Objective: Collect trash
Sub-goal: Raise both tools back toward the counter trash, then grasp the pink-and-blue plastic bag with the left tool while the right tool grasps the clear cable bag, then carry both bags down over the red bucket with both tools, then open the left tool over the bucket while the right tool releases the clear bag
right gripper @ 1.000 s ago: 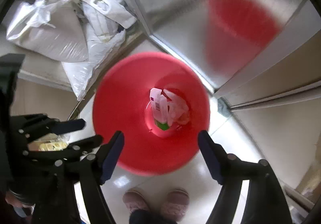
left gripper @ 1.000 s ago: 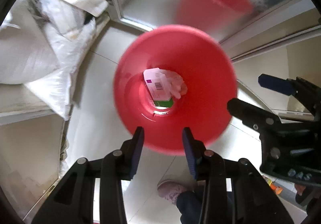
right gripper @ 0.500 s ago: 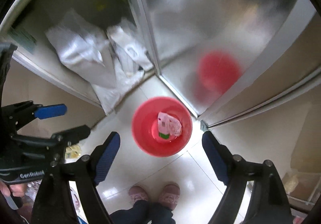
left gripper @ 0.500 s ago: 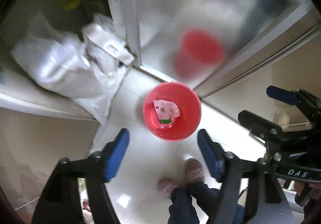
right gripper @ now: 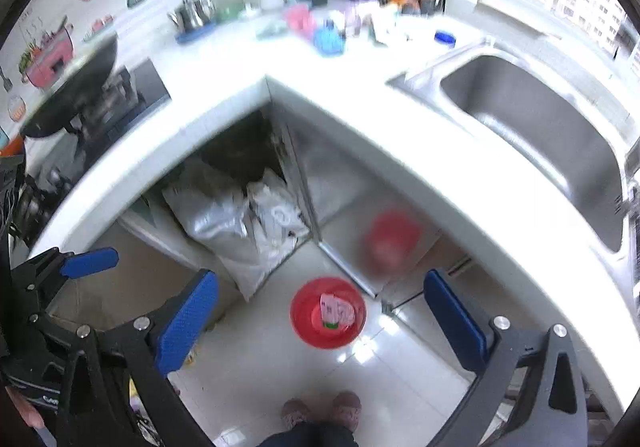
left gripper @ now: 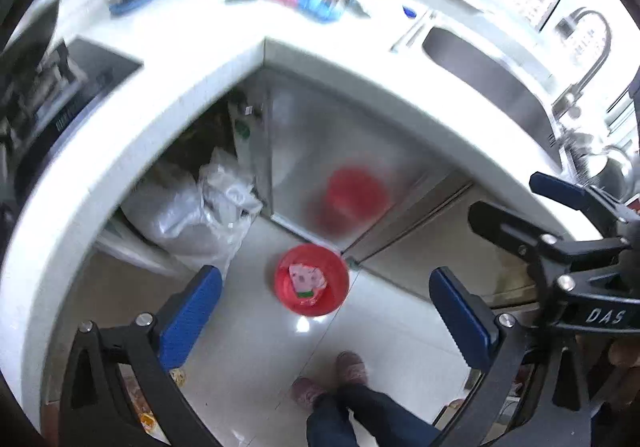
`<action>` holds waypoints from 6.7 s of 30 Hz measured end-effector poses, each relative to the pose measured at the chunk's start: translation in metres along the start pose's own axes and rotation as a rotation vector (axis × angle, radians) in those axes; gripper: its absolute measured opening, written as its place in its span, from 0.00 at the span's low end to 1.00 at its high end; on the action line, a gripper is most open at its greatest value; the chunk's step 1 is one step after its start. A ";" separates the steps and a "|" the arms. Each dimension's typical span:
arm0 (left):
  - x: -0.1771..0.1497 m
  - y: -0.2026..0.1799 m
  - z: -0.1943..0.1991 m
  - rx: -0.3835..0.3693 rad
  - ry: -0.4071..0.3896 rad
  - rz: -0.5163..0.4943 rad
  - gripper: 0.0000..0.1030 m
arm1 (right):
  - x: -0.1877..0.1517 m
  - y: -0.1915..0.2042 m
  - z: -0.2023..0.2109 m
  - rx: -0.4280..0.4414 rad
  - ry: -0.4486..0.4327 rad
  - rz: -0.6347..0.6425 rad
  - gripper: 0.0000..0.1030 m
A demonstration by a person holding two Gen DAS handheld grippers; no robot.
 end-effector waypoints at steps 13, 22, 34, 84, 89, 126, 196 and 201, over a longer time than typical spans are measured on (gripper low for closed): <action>0.099 -0.031 0.068 -0.044 -0.145 -0.048 1.00 | 0.087 -0.016 0.077 -0.034 -0.181 -0.058 1.00; 0.153 -0.039 0.055 -0.013 -0.167 -0.058 1.00 | 0.131 -0.041 0.079 -0.033 -0.230 -0.100 1.00; 0.246 -0.030 -0.013 0.058 -0.122 0.080 1.00 | 0.215 -0.088 0.017 0.035 -0.191 -0.067 1.00; 0.308 0.056 -0.263 0.357 0.157 0.385 0.62 | 0.278 -0.157 -0.240 0.292 0.223 -0.017 0.77; 0.312 0.057 -0.260 0.344 0.161 0.340 0.33 | 0.278 -0.154 -0.241 0.314 0.238 -0.024 0.41; 0.258 0.023 -0.103 0.146 -0.014 0.236 0.14 | 0.256 -0.077 -0.090 0.365 -0.006 0.029 0.01; -0.242 0.036 -0.394 -0.047 0.553 -0.016 0.14 | -0.242 -0.045 -0.341 0.125 0.436 -0.352 0.01; -0.267 0.037 -0.444 -0.059 0.567 -0.055 0.14 | -0.267 -0.051 -0.377 0.099 0.426 -0.311 0.01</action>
Point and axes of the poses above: each gripper's, at about its wrist camera, not at the fingertips, and z roughly against the way its jaws point, y to its left, x to its top, the point moved 10 cm from there along -z, roughly the way its jaws point, and after that the axes turned 5 degrees about -y, right-handed, at the moved point
